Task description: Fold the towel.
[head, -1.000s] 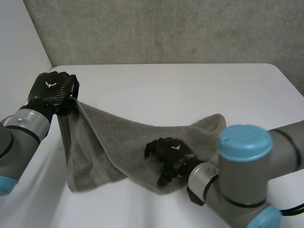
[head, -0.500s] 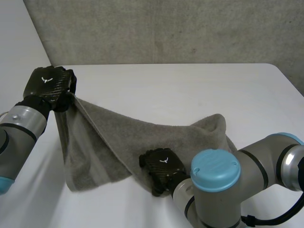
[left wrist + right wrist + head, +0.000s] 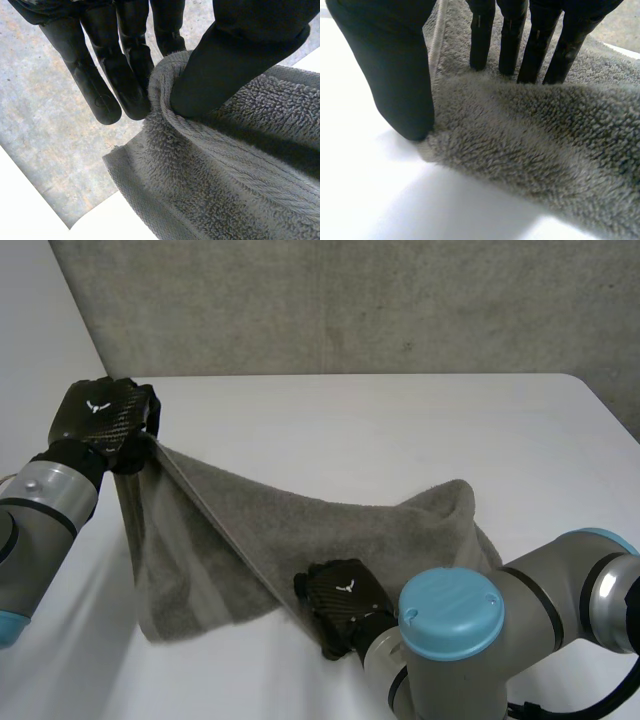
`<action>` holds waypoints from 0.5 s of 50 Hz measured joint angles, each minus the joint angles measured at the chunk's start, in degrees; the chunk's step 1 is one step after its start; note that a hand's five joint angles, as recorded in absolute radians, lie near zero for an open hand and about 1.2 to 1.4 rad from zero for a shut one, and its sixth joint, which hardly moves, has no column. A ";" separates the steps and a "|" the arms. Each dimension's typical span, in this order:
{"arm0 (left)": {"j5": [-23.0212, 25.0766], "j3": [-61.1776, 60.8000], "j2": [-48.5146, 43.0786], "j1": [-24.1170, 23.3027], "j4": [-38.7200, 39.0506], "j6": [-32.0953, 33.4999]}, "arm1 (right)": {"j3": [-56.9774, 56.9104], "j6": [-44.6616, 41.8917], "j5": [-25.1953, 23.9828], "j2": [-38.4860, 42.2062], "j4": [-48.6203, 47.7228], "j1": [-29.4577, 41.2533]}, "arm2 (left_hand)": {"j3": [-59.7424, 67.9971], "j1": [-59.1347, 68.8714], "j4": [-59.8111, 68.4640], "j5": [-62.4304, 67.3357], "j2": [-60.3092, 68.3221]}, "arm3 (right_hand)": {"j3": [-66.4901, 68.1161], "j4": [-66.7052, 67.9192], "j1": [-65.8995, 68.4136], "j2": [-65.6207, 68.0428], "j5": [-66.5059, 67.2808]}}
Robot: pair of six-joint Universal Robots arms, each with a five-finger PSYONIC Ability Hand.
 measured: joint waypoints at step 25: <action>0.06 -0.24 1.73 -0.06 -0.10 -0.12 | -1.24 -7.01 1.54 -4.12 -3.05 -5.89 | 0.00 0.00 0.00 0.00 0.00 | 39.60 40.16 31.87 39.18 37.01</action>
